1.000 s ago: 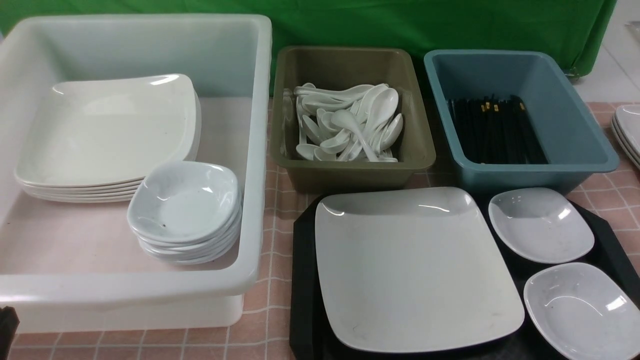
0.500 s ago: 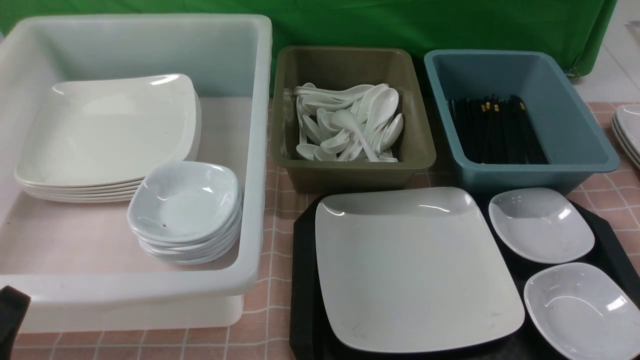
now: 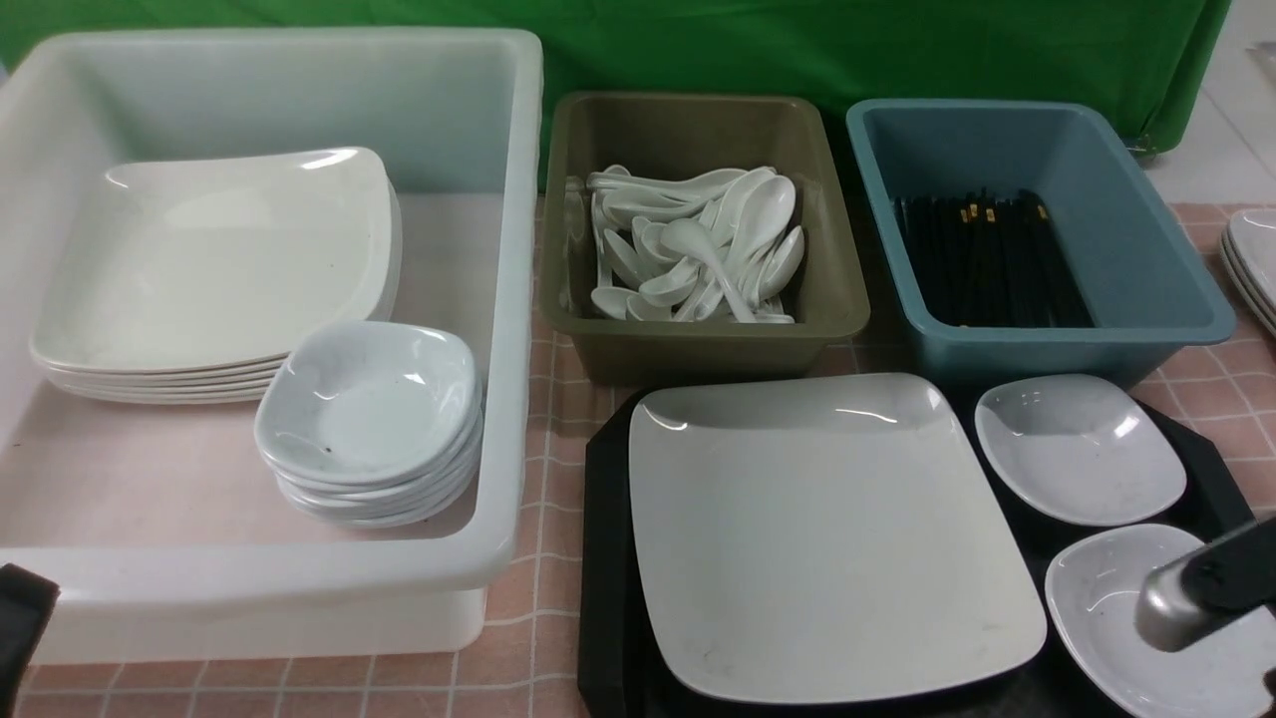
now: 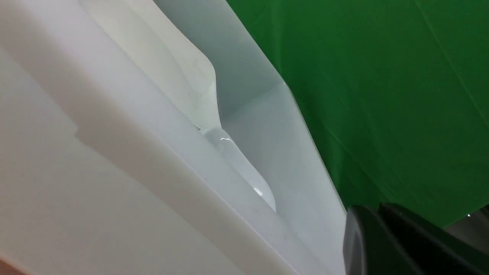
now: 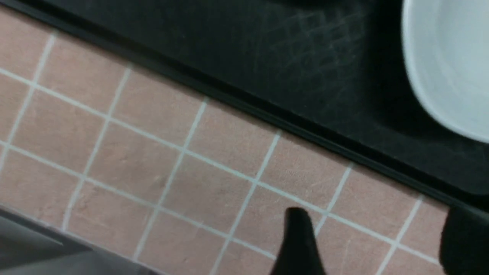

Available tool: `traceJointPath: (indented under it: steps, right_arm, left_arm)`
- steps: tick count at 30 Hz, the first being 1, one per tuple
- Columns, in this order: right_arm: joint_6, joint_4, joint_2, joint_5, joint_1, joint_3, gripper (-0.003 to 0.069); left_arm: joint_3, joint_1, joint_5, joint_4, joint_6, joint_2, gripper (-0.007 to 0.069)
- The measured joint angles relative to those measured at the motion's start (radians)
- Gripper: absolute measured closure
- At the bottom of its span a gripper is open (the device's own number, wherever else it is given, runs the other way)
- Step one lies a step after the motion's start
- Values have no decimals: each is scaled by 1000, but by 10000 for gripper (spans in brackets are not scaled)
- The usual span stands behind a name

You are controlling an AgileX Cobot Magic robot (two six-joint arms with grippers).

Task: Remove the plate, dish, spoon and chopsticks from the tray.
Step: Use the right arm to grab a small plate from the dinner plate

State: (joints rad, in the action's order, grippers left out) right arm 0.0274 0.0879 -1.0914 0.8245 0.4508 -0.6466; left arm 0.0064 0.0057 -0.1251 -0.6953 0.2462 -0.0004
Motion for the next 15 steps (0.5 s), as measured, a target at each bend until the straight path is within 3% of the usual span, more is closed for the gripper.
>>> traceJointPath:
  steps: [15]
  right_arm:
    - [-82, 256, -494, -131, 31, -131, 119]
  left_arm:
    - [0, 0, -34, 12, 0, 0, 605]
